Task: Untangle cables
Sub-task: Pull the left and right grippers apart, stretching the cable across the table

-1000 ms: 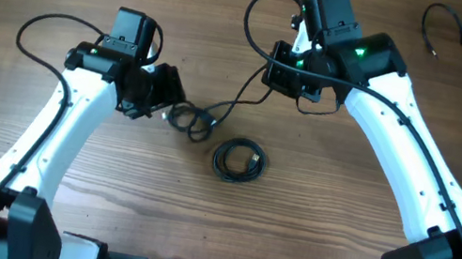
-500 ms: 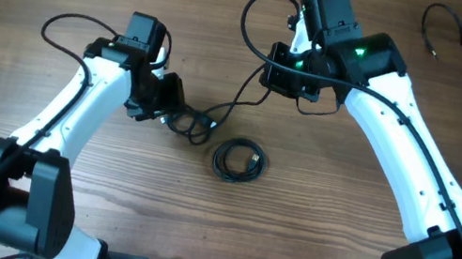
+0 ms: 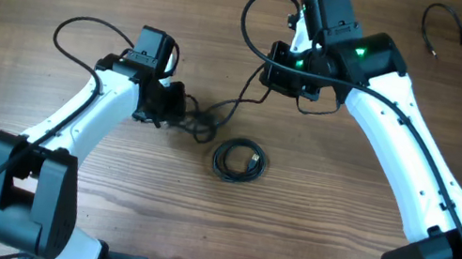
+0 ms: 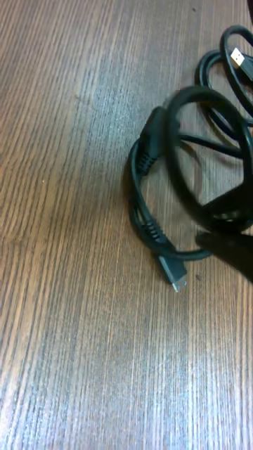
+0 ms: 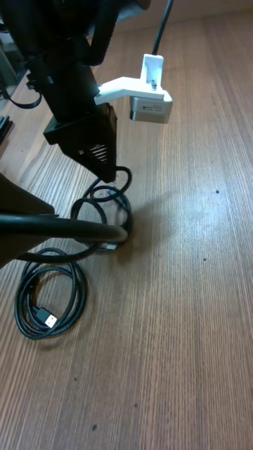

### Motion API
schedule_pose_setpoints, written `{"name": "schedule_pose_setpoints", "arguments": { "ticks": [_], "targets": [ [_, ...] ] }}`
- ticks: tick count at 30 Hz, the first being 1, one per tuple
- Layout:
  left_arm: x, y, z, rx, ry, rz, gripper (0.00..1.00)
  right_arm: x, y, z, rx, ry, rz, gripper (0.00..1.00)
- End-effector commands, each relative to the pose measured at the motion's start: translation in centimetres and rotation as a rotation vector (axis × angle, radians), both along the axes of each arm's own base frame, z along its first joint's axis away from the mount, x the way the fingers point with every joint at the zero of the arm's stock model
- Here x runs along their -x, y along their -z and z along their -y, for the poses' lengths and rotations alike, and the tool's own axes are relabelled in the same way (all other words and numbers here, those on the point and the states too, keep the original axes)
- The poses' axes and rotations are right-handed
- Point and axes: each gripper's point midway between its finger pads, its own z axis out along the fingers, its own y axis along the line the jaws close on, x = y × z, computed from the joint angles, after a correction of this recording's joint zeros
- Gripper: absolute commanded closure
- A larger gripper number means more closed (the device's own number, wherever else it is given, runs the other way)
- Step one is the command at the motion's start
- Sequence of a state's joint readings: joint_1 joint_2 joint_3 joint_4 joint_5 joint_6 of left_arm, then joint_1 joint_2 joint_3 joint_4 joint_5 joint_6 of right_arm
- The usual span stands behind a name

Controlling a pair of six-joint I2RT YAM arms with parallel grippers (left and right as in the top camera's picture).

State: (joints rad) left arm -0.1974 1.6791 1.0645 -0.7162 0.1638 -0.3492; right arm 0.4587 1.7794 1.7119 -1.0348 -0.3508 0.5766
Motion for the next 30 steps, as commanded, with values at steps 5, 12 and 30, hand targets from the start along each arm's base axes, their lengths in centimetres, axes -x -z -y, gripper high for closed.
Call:
{"name": "schedule_pose_setpoints", "arguments": {
  "ticks": [5,12,30],
  "targets": [
    [-0.8,-6.2,-0.4,0.004,-0.009,0.068,0.96,-2.0,2.3,6.1,0.34,0.144,0.08,0.96],
    [0.0,-22.7,-3.2,0.023,-0.206,0.518,0.96,-2.9,2.6,10.5,0.37,0.31,0.027,0.39],
    [0.8,-22.2,0.3,0.573,-0.678,0.142,0.96,6.0,-2.0,-5.7,-0.218,-0.729,0.216,0.0]
  ]
}}
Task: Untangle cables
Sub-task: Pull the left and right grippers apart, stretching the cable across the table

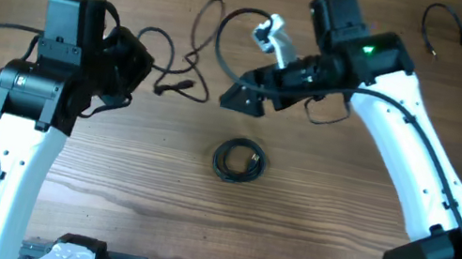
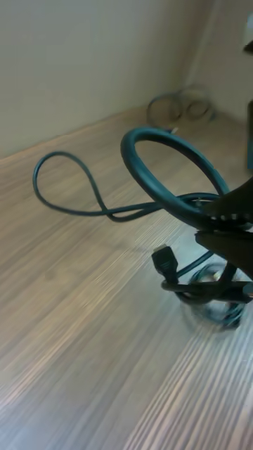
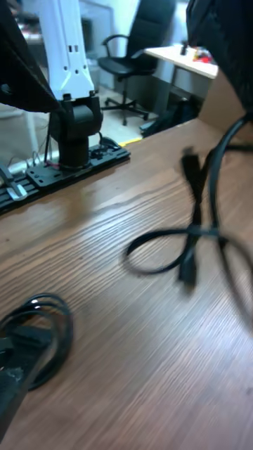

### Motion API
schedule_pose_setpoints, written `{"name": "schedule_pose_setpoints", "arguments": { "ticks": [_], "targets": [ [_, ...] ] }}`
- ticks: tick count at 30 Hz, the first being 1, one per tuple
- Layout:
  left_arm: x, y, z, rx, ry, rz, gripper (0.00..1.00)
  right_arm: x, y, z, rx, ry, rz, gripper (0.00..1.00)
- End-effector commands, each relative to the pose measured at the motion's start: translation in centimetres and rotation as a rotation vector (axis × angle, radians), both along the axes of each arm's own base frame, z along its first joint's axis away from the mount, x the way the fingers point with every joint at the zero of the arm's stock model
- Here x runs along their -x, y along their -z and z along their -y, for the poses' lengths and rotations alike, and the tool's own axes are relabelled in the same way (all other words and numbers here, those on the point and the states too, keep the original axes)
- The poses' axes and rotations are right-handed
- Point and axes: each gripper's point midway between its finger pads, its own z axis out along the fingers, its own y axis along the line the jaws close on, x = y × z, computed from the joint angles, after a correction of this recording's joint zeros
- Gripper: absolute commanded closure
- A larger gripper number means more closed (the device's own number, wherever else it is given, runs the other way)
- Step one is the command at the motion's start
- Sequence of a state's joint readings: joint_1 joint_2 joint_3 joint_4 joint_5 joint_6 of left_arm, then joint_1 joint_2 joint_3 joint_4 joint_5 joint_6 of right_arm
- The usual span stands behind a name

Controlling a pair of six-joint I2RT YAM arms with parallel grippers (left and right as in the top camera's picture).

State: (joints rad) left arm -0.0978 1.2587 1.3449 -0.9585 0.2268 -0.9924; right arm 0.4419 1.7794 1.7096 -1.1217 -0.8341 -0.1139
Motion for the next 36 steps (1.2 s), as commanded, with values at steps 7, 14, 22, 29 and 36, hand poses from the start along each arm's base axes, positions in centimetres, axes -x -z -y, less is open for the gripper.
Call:
{"name": "schedule_pose_setpoints", "arguments": {
  "ticks": [7,14,22,29,36],
  "targets": [
    [1.7,-1.7,4.8,0.335,0.077,-0.091,0.96,-2.7,3.7,-1.7,0.322,0.212,0.181,0.51],
    [0.8,1.3,-2.8,-0.092,-0.141,-0.067,0.96,-5.7,5.4,5.6,0.658,0.652,0.198,0.95],
    [3.3,1.8,-11.6,-0.529,-0.42,-0.141,0.96,-8.3,3.8,11.9,0.832,1.056,0.328,0.96],
    [5.6,1.2,-16.5,-0.757,-0.569,-0.217,0.96,-10.1,3.8,19.4,0.908,1.218,0.264,0.96],
    [6.8,2.3,-20.2,-0.742,-0.683,-0.315,0.96,-9.8,4.7,29.9,0.989,1.367,0.078,0.96]
  ]
}}
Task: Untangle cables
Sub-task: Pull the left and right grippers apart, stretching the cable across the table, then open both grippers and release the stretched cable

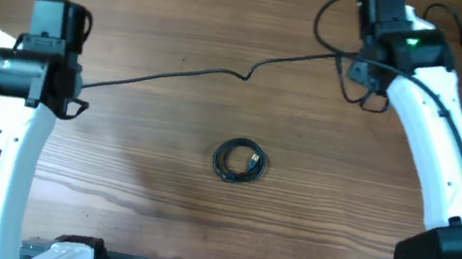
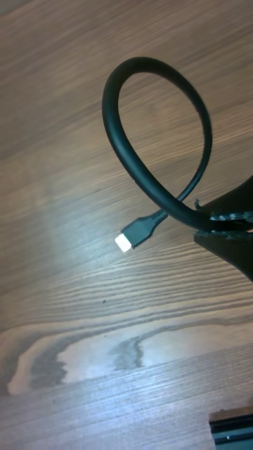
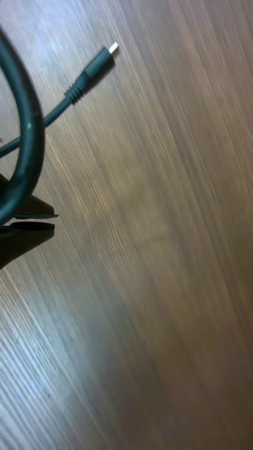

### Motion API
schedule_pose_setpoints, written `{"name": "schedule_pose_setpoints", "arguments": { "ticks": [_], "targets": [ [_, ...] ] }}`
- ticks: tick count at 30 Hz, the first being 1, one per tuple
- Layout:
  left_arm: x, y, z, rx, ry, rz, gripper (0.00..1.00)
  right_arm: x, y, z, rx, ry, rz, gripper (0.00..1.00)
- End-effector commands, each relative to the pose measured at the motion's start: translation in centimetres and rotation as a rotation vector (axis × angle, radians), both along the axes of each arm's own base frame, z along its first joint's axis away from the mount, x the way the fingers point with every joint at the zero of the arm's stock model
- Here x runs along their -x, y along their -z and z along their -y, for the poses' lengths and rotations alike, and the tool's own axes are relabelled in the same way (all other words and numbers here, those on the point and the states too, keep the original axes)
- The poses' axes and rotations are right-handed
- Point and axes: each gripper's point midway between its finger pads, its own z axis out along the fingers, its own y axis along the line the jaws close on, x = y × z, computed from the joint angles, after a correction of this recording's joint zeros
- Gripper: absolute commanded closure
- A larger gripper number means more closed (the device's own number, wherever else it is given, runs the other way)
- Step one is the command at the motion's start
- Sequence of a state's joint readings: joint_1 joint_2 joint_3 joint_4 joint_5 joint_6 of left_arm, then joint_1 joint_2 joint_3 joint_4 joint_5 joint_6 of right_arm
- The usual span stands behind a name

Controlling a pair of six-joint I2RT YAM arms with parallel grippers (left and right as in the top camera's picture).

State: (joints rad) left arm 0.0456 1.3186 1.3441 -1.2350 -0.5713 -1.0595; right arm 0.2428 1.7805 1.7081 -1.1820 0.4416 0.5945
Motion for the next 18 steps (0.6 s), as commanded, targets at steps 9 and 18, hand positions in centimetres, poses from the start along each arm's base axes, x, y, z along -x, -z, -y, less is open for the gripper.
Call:
{"name": "schedule_pose_setpoints", "arguments": {
  "ticks": [9,18],
  "targets": [
    [-1.9,1.8,3.3,0.302,0.091,0.061,0.81,-0.5,1.8,0.4,-0.315,0.033,-0.046,0.96],
    [-3.7,3.3,4.2,0.309,0.258,-0.016,0.28,-0.7,1.5,2.6,-0.246,0.161,0.001,0.96]
  ]
}}
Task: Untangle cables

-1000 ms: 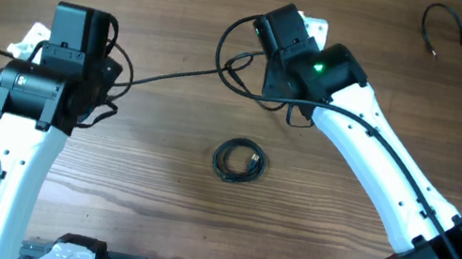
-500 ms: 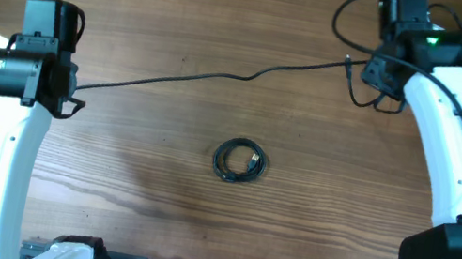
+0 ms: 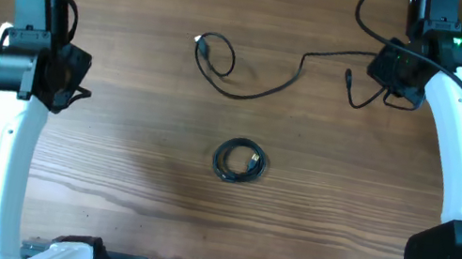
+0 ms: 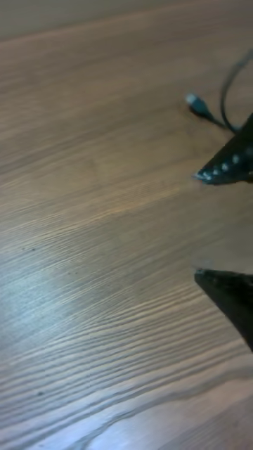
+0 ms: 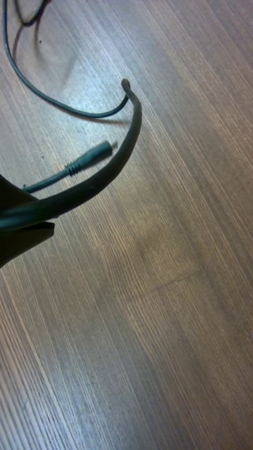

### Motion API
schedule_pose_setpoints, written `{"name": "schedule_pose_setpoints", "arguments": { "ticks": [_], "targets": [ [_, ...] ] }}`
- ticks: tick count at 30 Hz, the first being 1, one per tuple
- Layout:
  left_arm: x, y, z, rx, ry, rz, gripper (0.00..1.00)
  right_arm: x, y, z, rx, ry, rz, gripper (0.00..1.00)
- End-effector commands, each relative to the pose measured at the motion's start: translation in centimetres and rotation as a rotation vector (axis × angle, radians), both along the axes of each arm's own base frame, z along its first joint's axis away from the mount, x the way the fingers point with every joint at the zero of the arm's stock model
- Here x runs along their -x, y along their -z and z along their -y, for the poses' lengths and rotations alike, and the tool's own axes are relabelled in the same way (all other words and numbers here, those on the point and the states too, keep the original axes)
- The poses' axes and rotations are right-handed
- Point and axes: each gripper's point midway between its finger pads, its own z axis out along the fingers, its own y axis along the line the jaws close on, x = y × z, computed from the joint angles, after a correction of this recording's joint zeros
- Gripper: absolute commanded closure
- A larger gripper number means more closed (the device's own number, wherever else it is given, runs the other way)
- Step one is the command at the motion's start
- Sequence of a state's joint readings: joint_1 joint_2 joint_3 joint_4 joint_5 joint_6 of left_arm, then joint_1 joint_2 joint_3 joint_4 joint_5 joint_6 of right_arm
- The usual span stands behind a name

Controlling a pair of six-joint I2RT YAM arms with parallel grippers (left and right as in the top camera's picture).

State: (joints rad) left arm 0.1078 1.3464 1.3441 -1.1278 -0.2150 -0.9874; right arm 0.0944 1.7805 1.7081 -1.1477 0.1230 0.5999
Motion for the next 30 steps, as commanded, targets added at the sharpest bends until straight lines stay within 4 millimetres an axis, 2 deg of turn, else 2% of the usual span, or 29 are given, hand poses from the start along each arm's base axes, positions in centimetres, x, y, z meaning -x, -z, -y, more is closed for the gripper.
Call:
{"name": "schedule_pose_setpoints", "arguments": {
  "ticks": [1,3,4,5,6,9,12,15,16,18,19,20,23,26,27,29,30],
  "targets": [
    [-0.4,1.7,1.0,0.013,0.164,-0.087,0.19,0.2,0.3,3.0,0.094,0.159,-0.002,0.96],
    [-0.4,2.4,1.6,0.03,0.229,-0.118,0.07,1.0,-0.1,6.1,0.191,0.23,-0.014,0.96],
    [-0.2,2.5,1.7,0.033,0.239,-0.129,0.0,1.5,-0.5,8.8,0.266,0.285,-0.022,0.96],
    [-0.1,2.6,1.7,0.034,0.239,-0.135,0.0,1.9,-0.9,11.4,0.331,0.324,-0.026,0.96],
    [0.2,2.6,1.7,0.037,0.239,-0.147,0.0,2.3,-1.4,14.9,0.378,0.356,-0.03,0.96],
    [0.4,2.7,1.8,0.039,0.238,-0.157,0.0,3.2,-1.6,20.1,0.359,0.465,-0.008,0.96],
    [0.4,2.7,1.8,0.039,0.238,-0.157,0.0,3.7,-2.8,26.0,0.393,0.561,0.065,0.96],
    [0.4,2.7,1.8,0.039,0.238,-0.157,0.0,3.7,-4.5,30.5,0.441,0.626,0.167,0.96],
    [0.4,2.7,1.8,0.039,0.238,-0.157,0.0,2.8,-5.8,32.0,0.475,0.622,0.234,0.9],
    [0.4,2.7,1.8,0.039,0.238,-0.157,0.0,0.8,-8.1,33.4,0.533,0.557,0.343,0.91],
    [0.4,2.7,1.8,0.039,0.238,-0.156,0.0,0.1,-8.9,33.8,0.555,0.551,0.383,0.95],
    [0.4,2.7,1.8,0.039,0.238,-0.157,0.0,-0.6,-9.3,34.4,0.569,0.556,0.42,0.96],
    [0.4,2.7,1.8,0.039,0.238,-0.156,0.0,-1.6,-7.2,35.2,0.569,0.552,0.396,0.95],
    [0.4,2.7,1.8,0.039,0.238,-0.156,0.0,-1.6,-4.8,36.0,0.565,0.547,0.34,0.96],
    [0.4,2.7,1.8,0.039,0.238,-0.156,0.0,-1.4,-4.0,36.4,0.562,0.551,0.321,0.89],
    [0.4,2.7,1.8,0.039,0.238,-0.156,0.0,-0.4,-2.9,37.3,0.559,0.565,0.275,0.0],
    [0.4,2.7,1.8,0.039,0.238,-0.156,0.0,-0.2,-2.7,37.2,0.563,0.549,0.255,0.0]
  ]
}}
